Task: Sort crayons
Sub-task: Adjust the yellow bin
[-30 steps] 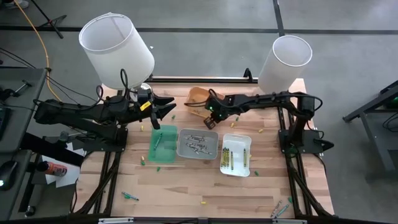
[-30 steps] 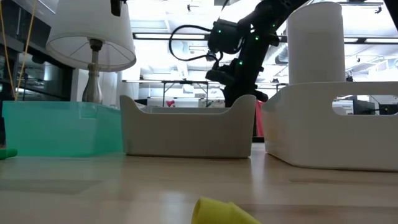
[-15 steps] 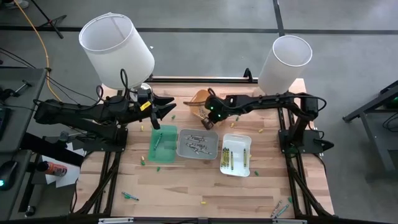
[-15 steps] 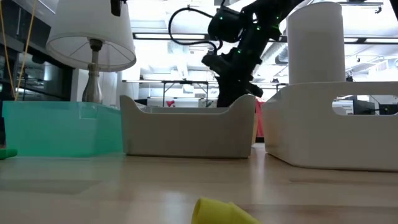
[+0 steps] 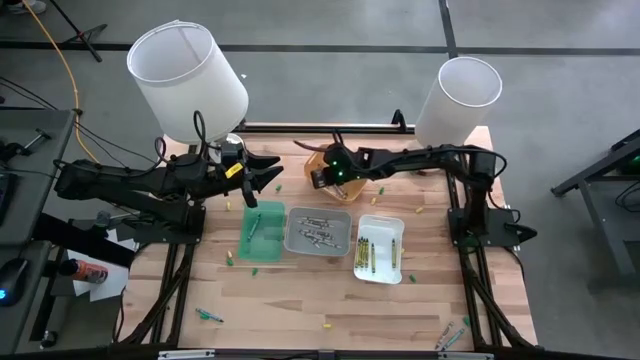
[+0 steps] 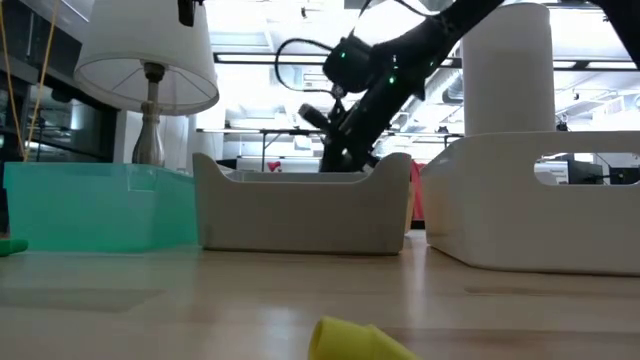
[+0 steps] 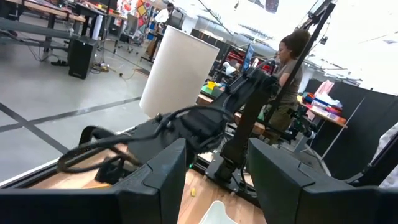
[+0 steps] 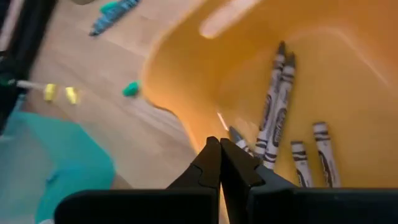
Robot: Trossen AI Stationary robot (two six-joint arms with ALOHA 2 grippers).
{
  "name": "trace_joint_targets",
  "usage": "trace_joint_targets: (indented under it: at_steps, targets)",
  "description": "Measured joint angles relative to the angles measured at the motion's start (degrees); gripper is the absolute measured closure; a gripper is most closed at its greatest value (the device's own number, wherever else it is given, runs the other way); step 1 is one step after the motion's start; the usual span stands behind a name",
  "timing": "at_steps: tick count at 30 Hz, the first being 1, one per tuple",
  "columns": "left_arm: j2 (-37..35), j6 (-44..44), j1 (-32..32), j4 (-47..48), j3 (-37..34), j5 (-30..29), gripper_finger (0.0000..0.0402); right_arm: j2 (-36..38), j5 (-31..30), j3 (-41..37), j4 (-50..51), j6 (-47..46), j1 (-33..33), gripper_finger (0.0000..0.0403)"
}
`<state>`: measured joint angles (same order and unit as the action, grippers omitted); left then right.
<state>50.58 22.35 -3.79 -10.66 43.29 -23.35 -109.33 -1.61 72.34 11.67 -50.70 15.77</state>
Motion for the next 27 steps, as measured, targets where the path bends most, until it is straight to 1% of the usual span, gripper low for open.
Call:
trace_joint_targets:
  at_steps: [7, 11, 13, 17, 23, 27]
  targets:
    - [0.01, 0.03, 0.00, 0.02, 0.00, 0.00, 0.0243, -3.21, -1.36, -0.02, -0.64, -4.62, -0.02, 0.0403]
    - [0.01, 0.03, 0.01, 0.01, 0.00, 0.00, 0.0243, -3.81, -1.32, -0.02, -1.85, -4.78, -0.02, 0.0403]
    - [0.00, 0.03, 0.00, 0.02, 0.00, 0.00, 0.0243, -4.18, -0.10, -0.02, -2.47, -4.48, -0.02, 0.0403]
    - [0.01, 0.03, 0.00, 0.02, 0.00, 0.00, 0.0243, -5.79, 4.54, -0.02, -2.90, -1.65, -0.30, 0.0403]
    - [0.00, -0.81, 0.00, 0.04, 0.00, 0.01, 0.0243, -5.93, 5.26, -0.02, -3.81, 2.02, -2.20, 0.0403]
    - [0.01, -1.04, 0.01, 0.09, 0.00, -0.11, 0.0243, -5.71, 8.40, -0.02, -5.04, 6.89, -3.02, 0.0403]
